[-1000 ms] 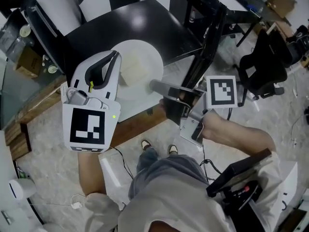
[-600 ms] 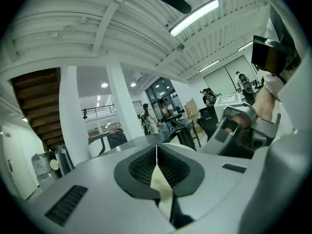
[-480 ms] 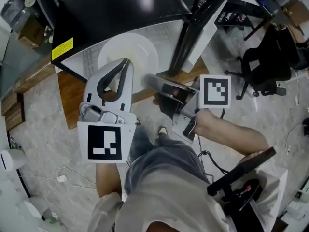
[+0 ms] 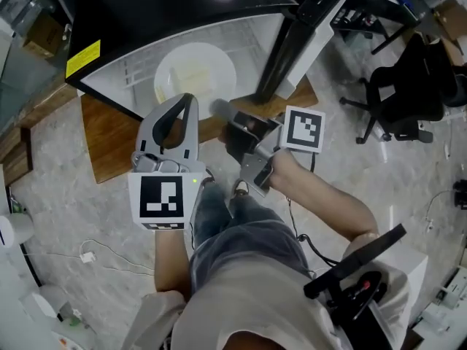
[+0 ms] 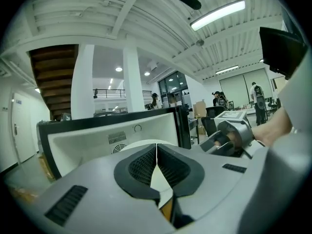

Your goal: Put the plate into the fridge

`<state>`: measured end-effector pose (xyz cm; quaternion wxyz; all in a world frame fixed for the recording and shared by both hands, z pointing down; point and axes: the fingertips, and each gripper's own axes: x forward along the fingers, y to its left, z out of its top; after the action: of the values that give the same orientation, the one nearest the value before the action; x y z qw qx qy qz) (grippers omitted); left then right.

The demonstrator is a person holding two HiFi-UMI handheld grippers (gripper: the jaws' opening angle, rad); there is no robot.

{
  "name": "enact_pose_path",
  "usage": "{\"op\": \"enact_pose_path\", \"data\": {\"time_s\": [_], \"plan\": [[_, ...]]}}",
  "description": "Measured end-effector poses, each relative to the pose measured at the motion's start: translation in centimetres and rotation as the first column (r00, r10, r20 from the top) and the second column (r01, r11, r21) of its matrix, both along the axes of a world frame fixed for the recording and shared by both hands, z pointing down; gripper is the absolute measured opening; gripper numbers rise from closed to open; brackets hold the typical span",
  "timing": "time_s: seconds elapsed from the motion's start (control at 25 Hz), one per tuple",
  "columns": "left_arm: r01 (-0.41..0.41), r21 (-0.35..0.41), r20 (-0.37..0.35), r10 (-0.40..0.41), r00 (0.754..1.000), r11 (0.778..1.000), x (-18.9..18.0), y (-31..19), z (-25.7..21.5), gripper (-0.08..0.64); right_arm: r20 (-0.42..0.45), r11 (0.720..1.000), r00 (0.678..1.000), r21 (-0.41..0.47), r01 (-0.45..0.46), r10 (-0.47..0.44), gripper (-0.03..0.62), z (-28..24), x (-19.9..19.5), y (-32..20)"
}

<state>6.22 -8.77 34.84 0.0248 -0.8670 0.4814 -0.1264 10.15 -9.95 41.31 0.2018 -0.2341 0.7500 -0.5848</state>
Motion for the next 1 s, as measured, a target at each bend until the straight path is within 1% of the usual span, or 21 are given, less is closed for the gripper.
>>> {"op": "enact_pose_path", "data": {"time_s": [0.08,0.16,0.28,0.36,0.56,0.8,0.92,1.0], "plan": [[0.012,-0.003,-0.014,-0.012,1.000,1.000,-2.0,-2.2,1.2,0.020,0.033,1.000,0.999,-0.009,-0.022,0.023,0.025,1.1,-2.3,-2.9],[0.018,-0.021,-0.021,-0.018,1.000,1.000,-4.4,-4.3,3.0,0.020,0.056,0.998,0.997,-0.041,-0.048,0.050,0.025,2.8,-5.2,-5.6],[0.023,-0.034,-0.048,-0.024,0.999,0.999,-7.3,-7.7,4.6,0.020,0.055,0.994,0.995,-0.070,-0.082,0.086,0.025,4.6,-8.6,-9.6],[0.018,-0.035,-0.068,-0.021,0.997,0.999,-8.2,-9.5,5.1,0.020,0.059,0.992,0.992,-0.078,-0.103,0.108,0.025,5.0,-9.8,-11.6],[-0.009,-0.040,-0.095,0.005,0.995,0.999,-8.4,-11.5,5.6,0.020,0.075,0.982,0.985,-0.122,-0.146,0.155,0.025,5.3,-10.6,-14.0],[-0.036,-0.044,-0.112,0.031,0.993,0.998,-9.0,-11.8,6.5,0.020,0.071,0.970,0.978,-0.160,-0.182,0.195,0.025,5.6,-10.3,-14.2],[-0.033,-0.070,-0.116,0.024,0.993,0.997,-9.8,-14.2,7.4,0.020,0.062,0.965,0.974,-0.164,-0.203,0.216,0.025,5.3,-10.1,-16.3],[-0.032,-0.090,-0.103,0.022,0.994,0.995,-10.0,-16.0,8.4,0.020,0.059,0.966,0.973,-0.150,-0.211,0.221,0.026,5.1,-10.1,-17.9]]}}
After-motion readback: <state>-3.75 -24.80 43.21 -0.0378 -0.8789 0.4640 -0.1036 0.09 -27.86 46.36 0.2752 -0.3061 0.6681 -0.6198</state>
